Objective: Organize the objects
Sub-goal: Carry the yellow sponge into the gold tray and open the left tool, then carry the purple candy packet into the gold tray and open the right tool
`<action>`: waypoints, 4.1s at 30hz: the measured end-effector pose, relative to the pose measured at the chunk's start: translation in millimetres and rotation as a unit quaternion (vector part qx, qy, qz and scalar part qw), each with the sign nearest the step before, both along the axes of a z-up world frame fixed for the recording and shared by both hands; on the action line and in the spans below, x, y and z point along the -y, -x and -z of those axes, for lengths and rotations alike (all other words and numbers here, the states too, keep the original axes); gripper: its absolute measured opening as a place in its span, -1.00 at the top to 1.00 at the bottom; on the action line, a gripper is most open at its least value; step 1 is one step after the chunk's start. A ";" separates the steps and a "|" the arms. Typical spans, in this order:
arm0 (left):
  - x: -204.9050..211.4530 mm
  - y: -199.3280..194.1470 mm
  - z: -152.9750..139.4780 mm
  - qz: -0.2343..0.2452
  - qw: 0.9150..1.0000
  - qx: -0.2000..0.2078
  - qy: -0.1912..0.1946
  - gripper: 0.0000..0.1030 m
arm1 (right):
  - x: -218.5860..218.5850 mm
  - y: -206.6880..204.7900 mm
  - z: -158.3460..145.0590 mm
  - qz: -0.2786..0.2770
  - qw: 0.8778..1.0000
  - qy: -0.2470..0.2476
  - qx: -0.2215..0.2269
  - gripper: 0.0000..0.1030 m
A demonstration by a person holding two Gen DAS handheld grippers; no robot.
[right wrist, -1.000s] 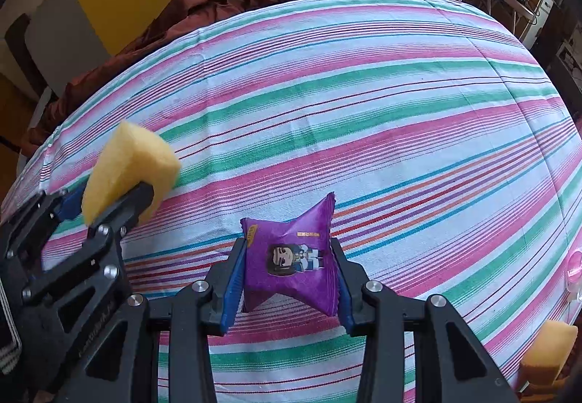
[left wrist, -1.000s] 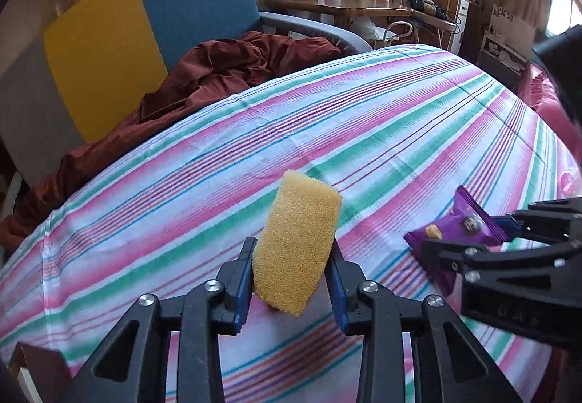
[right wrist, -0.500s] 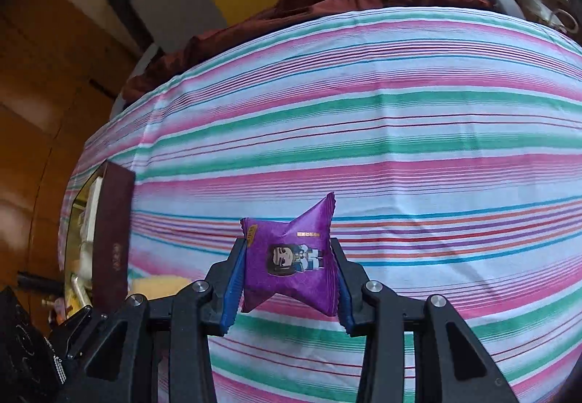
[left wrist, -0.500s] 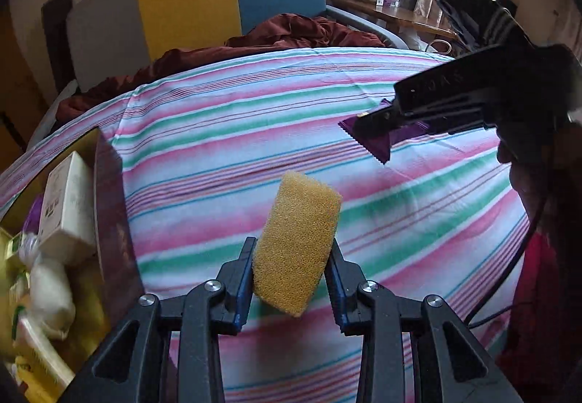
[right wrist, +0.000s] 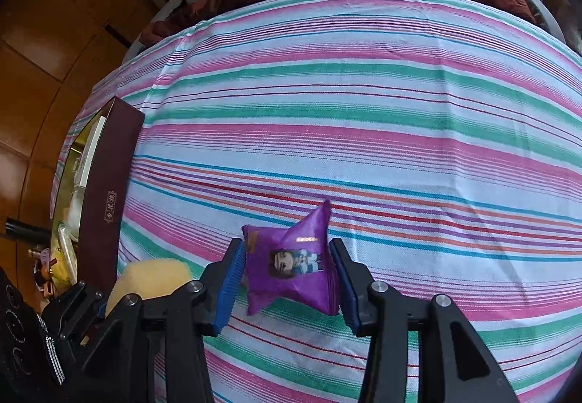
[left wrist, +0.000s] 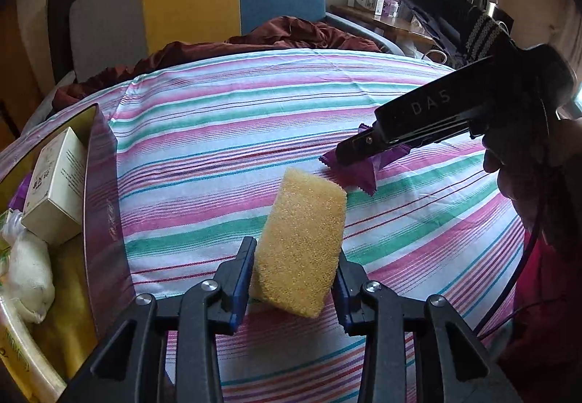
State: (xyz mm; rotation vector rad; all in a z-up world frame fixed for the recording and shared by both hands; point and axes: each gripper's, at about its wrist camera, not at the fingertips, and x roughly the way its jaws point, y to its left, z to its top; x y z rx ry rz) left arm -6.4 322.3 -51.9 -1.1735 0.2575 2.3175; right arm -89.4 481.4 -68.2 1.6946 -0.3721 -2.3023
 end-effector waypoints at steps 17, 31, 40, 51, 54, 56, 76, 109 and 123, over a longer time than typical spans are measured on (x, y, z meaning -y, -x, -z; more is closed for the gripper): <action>-1.2 1.7 16.3 0.004 0.999 -0.029 -0.018 0.17 | -2.2 2.4 1.8 -0.008 0.999 -0.048 -0.006 0.14; -2.7 -4.0 20.5 0.009 0.999 -0.051 -0.014 0.17 | -3.8 2.6 4.7 -0.015 0.999 -0.051 -0.006 0.13; -2.7 -4.3 20.0 0.009 0.999 -0.052 -0.013 0.17 | 0.5 2.4 4.1 -0.018 0.998 -0.057 -0.008 0.13; -1.7 -4.6 19.5 0.009 0.998 -0.054 -0.011 0.18 | 3.5 2.6 3.9 -0.027 0.997 -0.072 -0.015 0.12; -1.2 -4.3 18.3 0.007 0.998 -0.054 -0.008 0.22 | 2.9 2.8 3.8 -0.029 0.997 -0.074 -0.016 0.12; -0.3 -5.6 16.8 0.008 0.998 -0.055 0.000 0.27 | 3.2 3.6 4.2 -0.029 0.997 -0.073 -0.017 0.12; 186.8 15.4 -95.7 -0.125 0.985 -0.074 -0.087 0.29 | 12.2 1.3 3.0 -0.037 0.993 -0.105 -0.034 0.13; 295.1 51.3 -55.0 -0.270 0.961 -0.039 -0.041 -0.29 | 28.3 5.7 0.3 -0.020 0.988 -0.153 -0.021 0.18; 311.2 6.3 -67.5 -0.278 0.956 -0.088 -0.013 -0.33 | 101.8 -17.2 -50.0 -0.019 0.988 -0.127 -0.081 0.22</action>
